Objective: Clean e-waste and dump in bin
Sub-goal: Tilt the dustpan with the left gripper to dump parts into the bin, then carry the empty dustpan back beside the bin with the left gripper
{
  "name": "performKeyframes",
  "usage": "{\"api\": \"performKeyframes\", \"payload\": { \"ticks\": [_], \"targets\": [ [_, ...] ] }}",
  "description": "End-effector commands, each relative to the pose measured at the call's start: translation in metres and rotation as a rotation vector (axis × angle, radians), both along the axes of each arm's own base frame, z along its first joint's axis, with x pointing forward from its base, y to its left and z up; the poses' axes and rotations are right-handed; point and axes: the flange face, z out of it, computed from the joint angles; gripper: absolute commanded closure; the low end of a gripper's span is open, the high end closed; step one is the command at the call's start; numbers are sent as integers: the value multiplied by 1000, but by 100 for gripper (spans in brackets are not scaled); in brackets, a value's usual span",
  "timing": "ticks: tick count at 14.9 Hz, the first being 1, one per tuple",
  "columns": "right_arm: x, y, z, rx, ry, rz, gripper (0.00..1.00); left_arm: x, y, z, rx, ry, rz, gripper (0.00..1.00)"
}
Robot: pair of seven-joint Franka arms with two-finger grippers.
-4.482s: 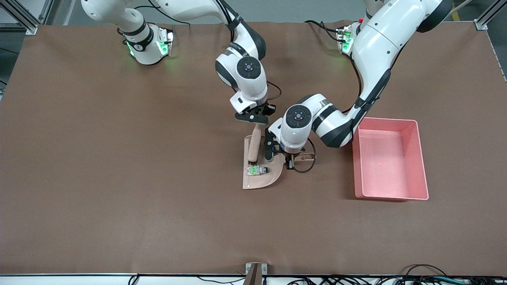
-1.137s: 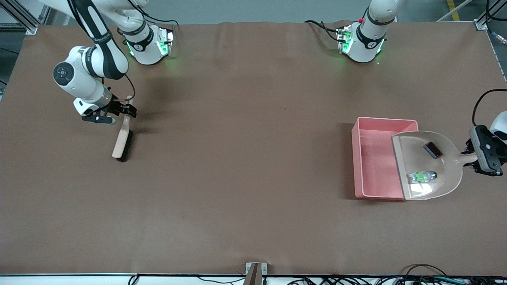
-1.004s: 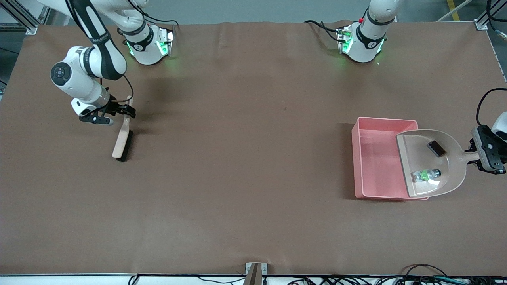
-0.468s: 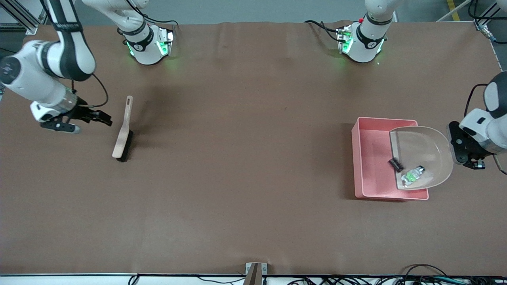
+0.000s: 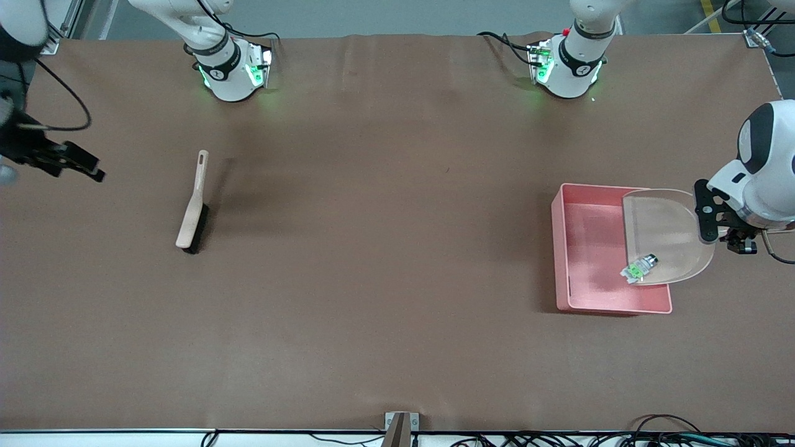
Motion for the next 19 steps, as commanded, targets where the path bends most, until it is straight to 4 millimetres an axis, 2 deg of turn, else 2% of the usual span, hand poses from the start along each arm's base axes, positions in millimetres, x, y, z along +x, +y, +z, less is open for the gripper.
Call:
{"api": "performKeyframes", "payload": {
  "ticks": [1, 3, 4, 6, 8, 11, 13, 15, 16, 19],
  "targets": [
    [11, -4, 43, -21, -5, 1, 0, -5, -9, 11, 80, -5, -64, 100],
    [11, -1, 71, -49, -4, 5, 0, -3, -19, 12, 113, -16, -72, 100],
    [17, -1, 79, -72, 4, 7, 0, -2, -21, 18, 140, -26, -77, 100],
    [29, -3, 87, -78, 21, 8, 0, 2, -36, 34, 154, -57, -85, 100],
    [40, -4, 93, -82, 13, 9, 0, 10, -42, 61, 141, -116, -72, 100],
    [47, -1, 95, -78, 14, 20, 0, 18, -69, 87, -3, -174, -1, 100],
    [48, 3, 92, -83, 23, 29, 0, 22, -99, 99, -95, -198, 45, 100],
    [45, 5, 91, -88, 49, 33, 0, 23, -130, 97, -195, -211, 124, 100],
    [43, 6, 87, -84, 74, 34, 0, 22, -148, 92, -247, -205, 157, 100],
    [36, 16, 77, -69, 149, 45, 0, 22, -219, 59, -370, -145, 189, 100]
  ]
}}
